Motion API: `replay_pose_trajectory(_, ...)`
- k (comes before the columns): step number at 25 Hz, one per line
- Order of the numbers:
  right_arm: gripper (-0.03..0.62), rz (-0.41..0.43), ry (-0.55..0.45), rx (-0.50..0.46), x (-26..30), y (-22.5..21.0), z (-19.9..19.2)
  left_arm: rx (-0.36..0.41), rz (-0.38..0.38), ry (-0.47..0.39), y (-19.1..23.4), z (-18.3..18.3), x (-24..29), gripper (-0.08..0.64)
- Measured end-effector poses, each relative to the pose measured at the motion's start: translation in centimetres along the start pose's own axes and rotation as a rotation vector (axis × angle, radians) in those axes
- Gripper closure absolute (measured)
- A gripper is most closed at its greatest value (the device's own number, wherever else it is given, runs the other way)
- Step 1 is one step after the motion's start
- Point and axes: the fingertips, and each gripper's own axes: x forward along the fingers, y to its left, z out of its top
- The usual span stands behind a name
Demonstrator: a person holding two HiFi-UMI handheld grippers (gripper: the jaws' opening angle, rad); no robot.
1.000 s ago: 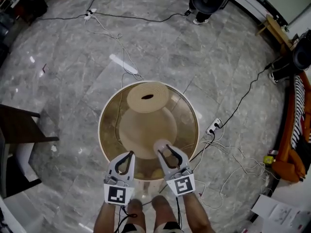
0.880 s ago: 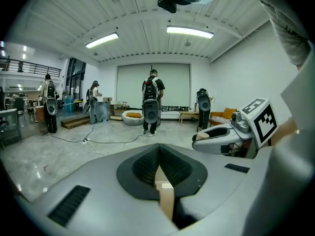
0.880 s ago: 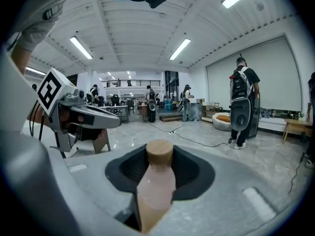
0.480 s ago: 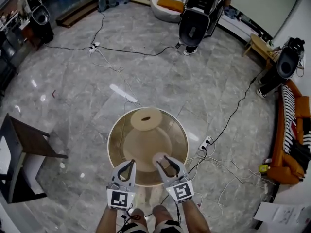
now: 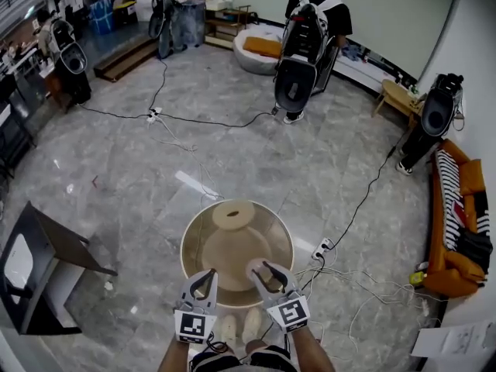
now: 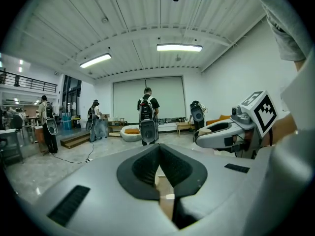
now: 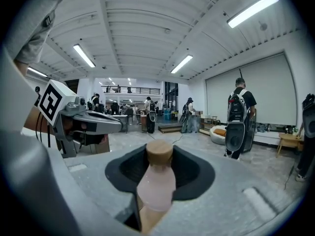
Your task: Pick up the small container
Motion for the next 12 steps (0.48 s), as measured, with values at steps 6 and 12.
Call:
replay_pose_trajectory(6, 0.457, -0.043, -0.015, 0.001, -3.8, 0.9, 2.7, 0.066, -0.010, -0.025, -1.0, 1.9, -3.7, 0.543)
replay_pose_trajectory(12, 0.457, -0.084, -0.017, -0.012, -7.0, 0.8, 3.5, 0.050, 0.001, -0.055, -1.4, 3.6, -5.7, 0.543)
